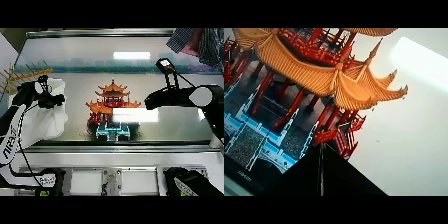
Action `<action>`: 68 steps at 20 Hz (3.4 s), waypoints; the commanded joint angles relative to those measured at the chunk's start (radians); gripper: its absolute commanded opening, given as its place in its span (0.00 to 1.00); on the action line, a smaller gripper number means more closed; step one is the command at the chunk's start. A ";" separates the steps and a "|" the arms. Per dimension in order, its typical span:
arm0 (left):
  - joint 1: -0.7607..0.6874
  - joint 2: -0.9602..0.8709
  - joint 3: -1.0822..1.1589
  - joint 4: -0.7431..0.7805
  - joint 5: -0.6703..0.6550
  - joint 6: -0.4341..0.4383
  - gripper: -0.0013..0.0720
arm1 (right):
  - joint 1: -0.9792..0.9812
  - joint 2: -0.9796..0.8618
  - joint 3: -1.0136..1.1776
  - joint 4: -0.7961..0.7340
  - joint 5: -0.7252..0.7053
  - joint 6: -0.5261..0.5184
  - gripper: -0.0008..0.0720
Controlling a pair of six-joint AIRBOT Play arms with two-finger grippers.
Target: Fold the clothes and pants, and hang the long-sleeved shirts on hangers.
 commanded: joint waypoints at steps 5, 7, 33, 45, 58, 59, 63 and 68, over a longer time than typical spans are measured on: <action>-0.217 0.085 0.213 -0.249 0.043 0.092 0.04 | 0.001 0.002 0.001 0.048 0.006 0.056 0.04; -0.366 0.130 0.296 -0.284 0.045 0.117 0.04 | -0.006 0.008 0.021 -0.006 -0.023 0.023 0.04; -0.680 0.286 -0.333 -0.163 0.042 0.032 0.90 | -0.367 0.119 0.034 -0.124 -0.047 0.297 0.04; -0.725 0.192 -0.206 0.113 -0.056 -0.126 0.04 | -0.427 -0.148 -0.298 -0.015 -0.032 0.309 1.00; -0.701 0.414 -0.195 0.114 -0.079 -0.125 0.04 | -0.205 -0.427 -0.284 0.380 -0.301 0.082 0.04; -0.677 0.450 -0.163 0.114 -0.111 -0.118 0.04 | -0.209 -0.405 -0.247 0.370 -0.285 0.066 0.04; -0.554 0.616 0.124 0.096 -0.206 -0.077 0.04 | -0.227 -0.221 0.090 0.188 -0.130 0.062 0.04; -0.507 0.780 0.504 -0.098 -0.100 -0.073 0.04 | -0.223 0.010 0.563 0.112 -0.047 0.065 0.04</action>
